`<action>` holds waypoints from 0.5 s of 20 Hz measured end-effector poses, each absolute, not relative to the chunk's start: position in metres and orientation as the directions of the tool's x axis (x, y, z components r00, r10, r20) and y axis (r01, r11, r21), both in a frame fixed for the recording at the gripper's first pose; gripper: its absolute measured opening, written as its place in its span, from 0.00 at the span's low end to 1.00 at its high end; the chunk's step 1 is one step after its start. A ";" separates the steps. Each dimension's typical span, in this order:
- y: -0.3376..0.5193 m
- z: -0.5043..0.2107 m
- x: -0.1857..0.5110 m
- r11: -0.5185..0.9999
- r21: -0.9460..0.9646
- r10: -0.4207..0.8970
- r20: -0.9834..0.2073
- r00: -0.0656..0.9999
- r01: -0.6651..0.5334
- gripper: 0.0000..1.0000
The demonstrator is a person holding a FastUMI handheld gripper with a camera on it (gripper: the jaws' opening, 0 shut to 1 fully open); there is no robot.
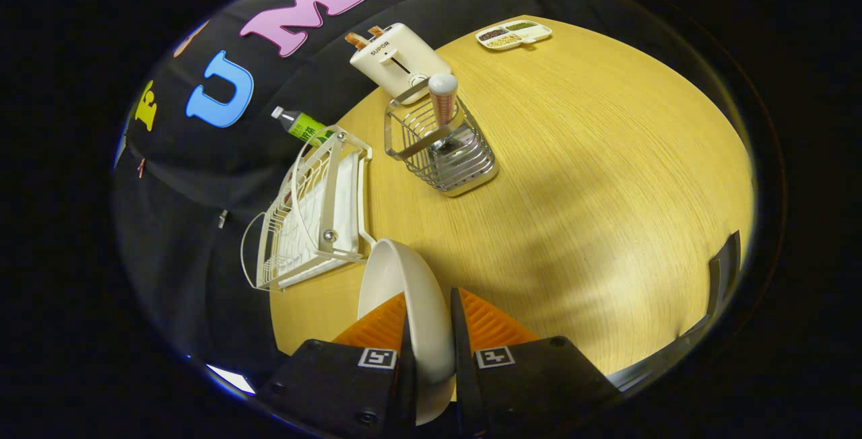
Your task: Take the plate from the dish rack, then take the spoon from the basket and place it into the plate.
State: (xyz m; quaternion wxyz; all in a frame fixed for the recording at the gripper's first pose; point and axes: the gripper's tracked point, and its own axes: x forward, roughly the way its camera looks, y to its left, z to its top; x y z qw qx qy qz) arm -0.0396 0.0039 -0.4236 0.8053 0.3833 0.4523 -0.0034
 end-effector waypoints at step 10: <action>-0.034 -0.429 -0.045 0.703 0.566 0.231 -0.754 0.615 0.430 0.40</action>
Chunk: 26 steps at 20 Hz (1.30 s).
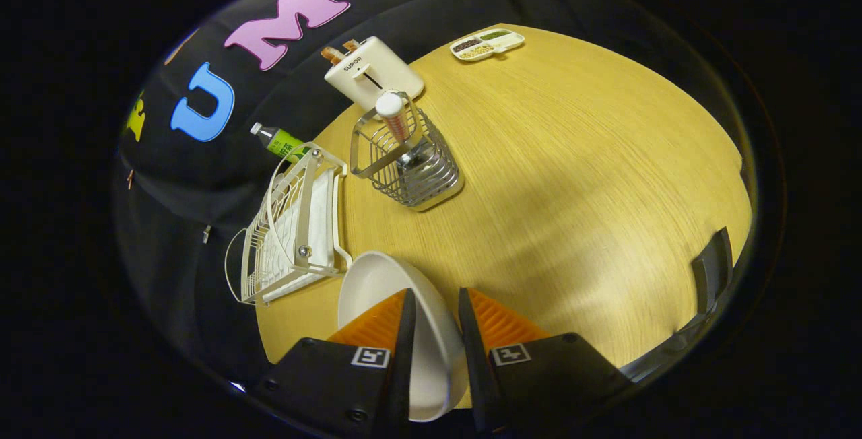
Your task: Take the plate from the dish rack, then take the spoon from the basket and place it into the plate.
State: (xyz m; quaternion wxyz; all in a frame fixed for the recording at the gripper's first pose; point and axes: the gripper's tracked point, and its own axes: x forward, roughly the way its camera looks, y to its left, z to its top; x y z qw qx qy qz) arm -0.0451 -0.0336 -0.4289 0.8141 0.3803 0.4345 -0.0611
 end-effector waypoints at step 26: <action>-0.103 -0.307 0.037 0.991 0.135 0.096 -0.658 0.746 -0.009 0.58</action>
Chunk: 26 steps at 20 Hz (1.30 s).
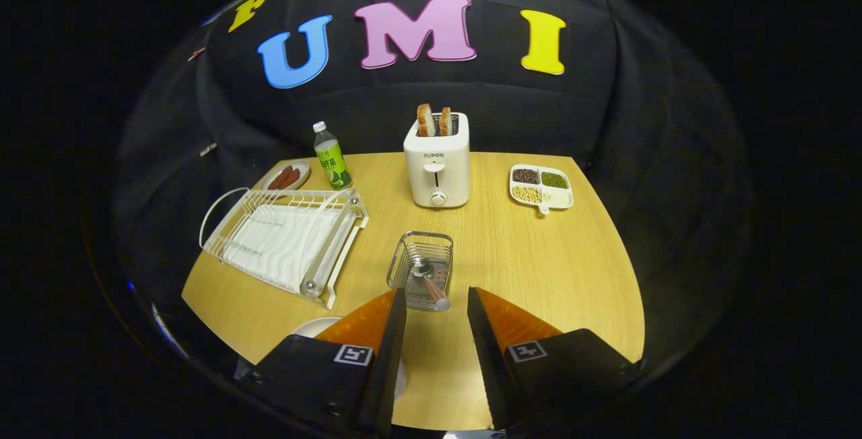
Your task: Take the plate from the dish rack, then take the spoon from the basket and place it into the plate.
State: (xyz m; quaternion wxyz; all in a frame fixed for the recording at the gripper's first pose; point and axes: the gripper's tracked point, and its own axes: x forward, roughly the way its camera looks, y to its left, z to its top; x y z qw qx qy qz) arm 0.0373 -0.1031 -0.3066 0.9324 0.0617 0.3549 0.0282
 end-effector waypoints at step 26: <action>-0.092 -0.321 0.050 0.992 0.043 0.115 -0.702 0.703 -0.119 0.14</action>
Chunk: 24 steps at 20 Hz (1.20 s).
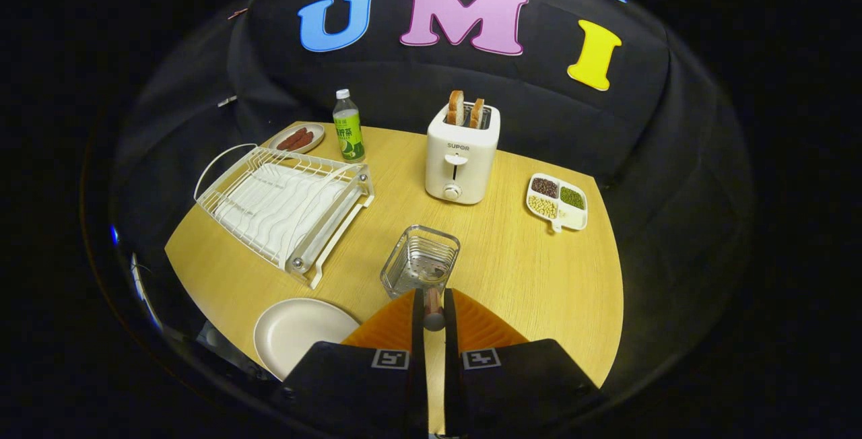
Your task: Take the plate from the dish rack, then take the spoon from the basket and place it into the plate.
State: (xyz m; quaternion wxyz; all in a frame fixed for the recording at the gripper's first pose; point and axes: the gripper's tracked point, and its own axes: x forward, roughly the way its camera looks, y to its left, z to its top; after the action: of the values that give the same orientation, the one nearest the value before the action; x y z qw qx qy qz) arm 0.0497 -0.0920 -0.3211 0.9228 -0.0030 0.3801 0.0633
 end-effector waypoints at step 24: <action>0.059 -0.303 -0.072 0.933 0.195 0.348 -0.708 0.615 -0.304 0.09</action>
State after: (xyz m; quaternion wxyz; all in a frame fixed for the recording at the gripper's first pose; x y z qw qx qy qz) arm -0.0718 0.0587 -0.3030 0.8981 0.0278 0.3997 0.1814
